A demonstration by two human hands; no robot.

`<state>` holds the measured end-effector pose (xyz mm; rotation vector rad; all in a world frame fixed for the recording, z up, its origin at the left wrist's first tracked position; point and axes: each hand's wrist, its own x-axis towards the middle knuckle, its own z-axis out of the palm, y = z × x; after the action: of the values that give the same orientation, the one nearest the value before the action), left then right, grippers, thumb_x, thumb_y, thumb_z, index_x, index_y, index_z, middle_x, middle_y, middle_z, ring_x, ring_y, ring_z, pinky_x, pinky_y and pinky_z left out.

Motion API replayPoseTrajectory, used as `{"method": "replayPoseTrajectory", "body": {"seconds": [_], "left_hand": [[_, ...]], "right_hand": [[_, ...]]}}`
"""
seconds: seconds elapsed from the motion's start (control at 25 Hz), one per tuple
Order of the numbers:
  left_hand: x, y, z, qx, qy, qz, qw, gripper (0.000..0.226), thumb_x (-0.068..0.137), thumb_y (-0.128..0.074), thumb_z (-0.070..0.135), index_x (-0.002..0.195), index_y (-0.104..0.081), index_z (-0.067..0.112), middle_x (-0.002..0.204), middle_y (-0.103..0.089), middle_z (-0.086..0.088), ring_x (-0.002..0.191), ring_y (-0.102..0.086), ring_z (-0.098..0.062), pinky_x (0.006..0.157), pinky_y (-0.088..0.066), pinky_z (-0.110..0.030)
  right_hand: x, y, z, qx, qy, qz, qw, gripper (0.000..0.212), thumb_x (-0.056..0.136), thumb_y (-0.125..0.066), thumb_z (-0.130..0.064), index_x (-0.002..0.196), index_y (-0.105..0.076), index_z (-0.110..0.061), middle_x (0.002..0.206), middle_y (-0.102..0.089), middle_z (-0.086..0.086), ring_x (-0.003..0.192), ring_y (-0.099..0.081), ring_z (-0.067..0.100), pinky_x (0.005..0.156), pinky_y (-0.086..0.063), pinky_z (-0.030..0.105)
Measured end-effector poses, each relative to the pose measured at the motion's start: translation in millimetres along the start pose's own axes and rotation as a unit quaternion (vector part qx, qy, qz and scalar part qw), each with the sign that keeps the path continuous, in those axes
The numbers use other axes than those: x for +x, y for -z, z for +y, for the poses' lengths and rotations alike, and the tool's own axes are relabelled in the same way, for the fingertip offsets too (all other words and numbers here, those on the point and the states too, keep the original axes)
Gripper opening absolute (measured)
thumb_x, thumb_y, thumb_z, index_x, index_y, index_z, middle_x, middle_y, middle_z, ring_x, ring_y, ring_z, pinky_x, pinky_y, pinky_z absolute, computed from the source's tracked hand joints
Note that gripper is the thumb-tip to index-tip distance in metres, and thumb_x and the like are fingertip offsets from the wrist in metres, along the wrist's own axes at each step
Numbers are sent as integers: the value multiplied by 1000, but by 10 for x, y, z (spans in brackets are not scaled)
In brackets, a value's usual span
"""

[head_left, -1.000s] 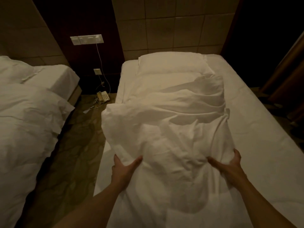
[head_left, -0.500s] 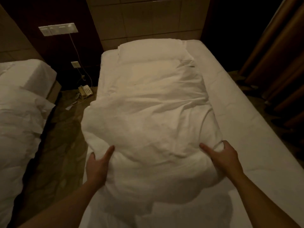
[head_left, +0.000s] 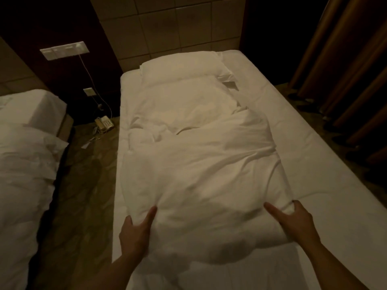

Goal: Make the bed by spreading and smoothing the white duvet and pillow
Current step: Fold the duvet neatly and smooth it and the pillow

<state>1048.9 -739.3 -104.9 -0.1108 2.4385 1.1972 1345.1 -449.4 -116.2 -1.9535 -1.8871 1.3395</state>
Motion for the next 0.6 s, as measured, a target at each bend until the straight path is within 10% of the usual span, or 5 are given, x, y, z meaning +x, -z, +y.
{"method": "replayPoseTrajectory", "body": {"seconds": [0.2, 0.4, 0.6], "left_hand": [[-103, 157, -33, 29, 54, 5, 998, 104, 76, -68, 72, 148, -40, 3, 148, -46, -24, 134, -45, -45, 113, -34, -53], [503, 374, -8, 61, 60, -16, 996, 155, 34, -67, 100, 155, -28, 11, 155, -39, -20, 138, -43, -44, 113, -36, -59], [978, 570, 1145, 97, -189, -54, 976, 123, 48, -71, 93, 150, -38, 32, 150, -50, -5, 134, -50, -31, 106, -46, -55]], "right_hand": [[-72, 28, -161, -14, 23, -3, 1000, 123, 32, -67, -96, 126, -52, -19, 124, -62, 14, 110, -61, 35, 90, -55, 45], [-152, 279, -333, -48, -25, -39, 998, 151, 32, -65, -95, 151, -26, -11, 146, -46, 21, 128, -51, 40, 101, -47, 48], [-256, 419, -1064, -257, 9, -12, 966, 129, 65, -49, -96, 159, 9, -31, 166, -8, 14, 147, -20, 42, 118, -21, 54]]}}
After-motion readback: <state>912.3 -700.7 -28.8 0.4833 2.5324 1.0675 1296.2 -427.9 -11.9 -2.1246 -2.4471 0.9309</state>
